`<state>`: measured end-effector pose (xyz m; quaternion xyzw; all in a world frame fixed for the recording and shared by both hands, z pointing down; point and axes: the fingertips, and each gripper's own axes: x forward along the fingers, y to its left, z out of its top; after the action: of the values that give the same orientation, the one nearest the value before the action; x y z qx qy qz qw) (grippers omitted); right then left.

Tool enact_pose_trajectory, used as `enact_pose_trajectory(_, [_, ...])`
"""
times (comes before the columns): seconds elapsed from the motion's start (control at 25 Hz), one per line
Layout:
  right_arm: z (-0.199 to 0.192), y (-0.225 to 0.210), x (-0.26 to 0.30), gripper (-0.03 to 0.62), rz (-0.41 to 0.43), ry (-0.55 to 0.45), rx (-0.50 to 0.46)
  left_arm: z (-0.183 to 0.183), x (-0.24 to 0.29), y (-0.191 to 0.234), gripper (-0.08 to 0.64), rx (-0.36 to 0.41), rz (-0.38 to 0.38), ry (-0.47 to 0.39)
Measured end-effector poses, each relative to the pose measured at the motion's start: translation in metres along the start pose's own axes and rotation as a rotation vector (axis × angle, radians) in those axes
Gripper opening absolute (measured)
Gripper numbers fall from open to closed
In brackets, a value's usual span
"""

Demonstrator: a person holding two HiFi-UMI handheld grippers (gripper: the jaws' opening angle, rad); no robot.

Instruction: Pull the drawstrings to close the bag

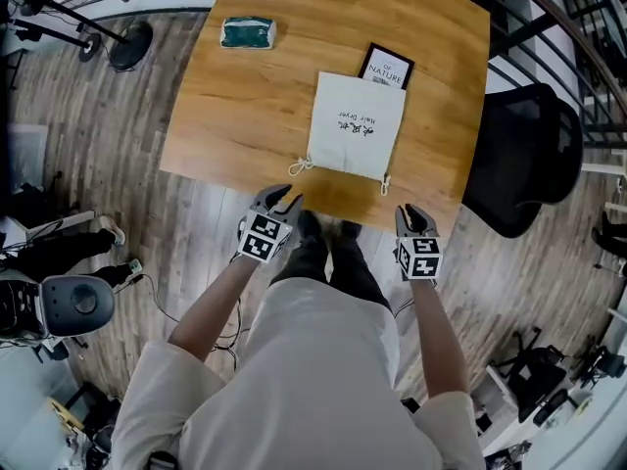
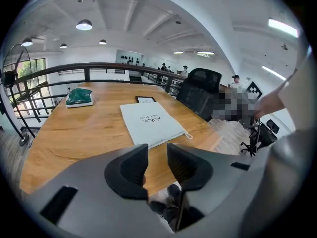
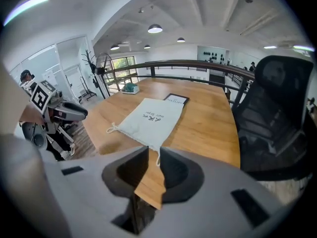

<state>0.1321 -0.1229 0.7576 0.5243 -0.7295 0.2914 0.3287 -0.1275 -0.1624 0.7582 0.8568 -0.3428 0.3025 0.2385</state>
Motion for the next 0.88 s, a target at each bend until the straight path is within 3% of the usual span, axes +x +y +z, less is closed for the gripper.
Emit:
enact_pose_trajectory(0.36, [-0.035, -0.006, 0.051, 0.064, 0.046, 0.118, 0.006, -0.033, 0.066, 0.031, 0.120, -0.020, 0.049, 0.168])
enact_pose_trajectory(0.64, [-0.050, -0.017, 0.083, 0.064, 0.079, 0.187, -0.015, -0.057, 0.094, 0.050, 0.120, 0.048, 0.055, 0.318])
enact_pose_trajectory(0.88, [-0.060, -0.022, 0.099, 0.064, 0.095, 0.230, 0.017, -0.064, 0.113, 0.047, 0.118, 0.044, 0.042, 0.399])
